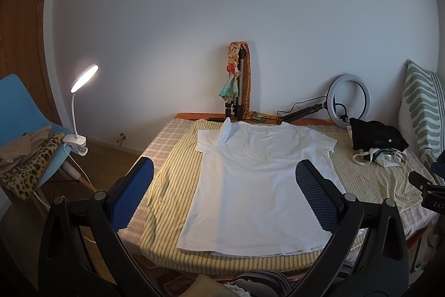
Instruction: Fold small clothes
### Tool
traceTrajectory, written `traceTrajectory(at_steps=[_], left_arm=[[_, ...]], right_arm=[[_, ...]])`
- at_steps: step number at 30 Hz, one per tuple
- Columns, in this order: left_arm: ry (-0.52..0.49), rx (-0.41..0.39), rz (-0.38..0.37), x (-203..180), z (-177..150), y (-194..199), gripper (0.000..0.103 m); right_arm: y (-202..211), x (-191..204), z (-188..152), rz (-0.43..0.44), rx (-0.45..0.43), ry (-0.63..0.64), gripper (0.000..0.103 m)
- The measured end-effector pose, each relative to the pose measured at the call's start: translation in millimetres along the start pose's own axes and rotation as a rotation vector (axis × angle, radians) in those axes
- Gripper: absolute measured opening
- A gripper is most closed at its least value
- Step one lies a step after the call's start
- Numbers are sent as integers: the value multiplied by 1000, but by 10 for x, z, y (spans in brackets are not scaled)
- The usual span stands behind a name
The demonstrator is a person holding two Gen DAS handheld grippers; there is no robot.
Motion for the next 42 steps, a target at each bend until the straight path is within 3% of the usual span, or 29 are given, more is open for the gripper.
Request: traceTrajectory(at_steps=[31, 37, 42], left_arm=[[2, 3, 0, 6, -100, 5, 103], [16, 24, 32, 149, -221, -88, 103], [37, 58, 100, 497, -348, -260, 103]], right_arm=[[-16, 14, -16, 0, 5, -1, 102], [-90, 58, 14, 0, 8, 14, 102], [-197, 117, 196, 2, -19, 52, 102]])
Point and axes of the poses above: each gripper's, at about its wrist camera, not at the fingertips, and y roughly against the way its jaws point, x to its left, z to its top, the point moved 9 cm from there along -y, roughly the way its jaws point, and after that the axes turned 5 degrees about z, right-handed, at the moved point
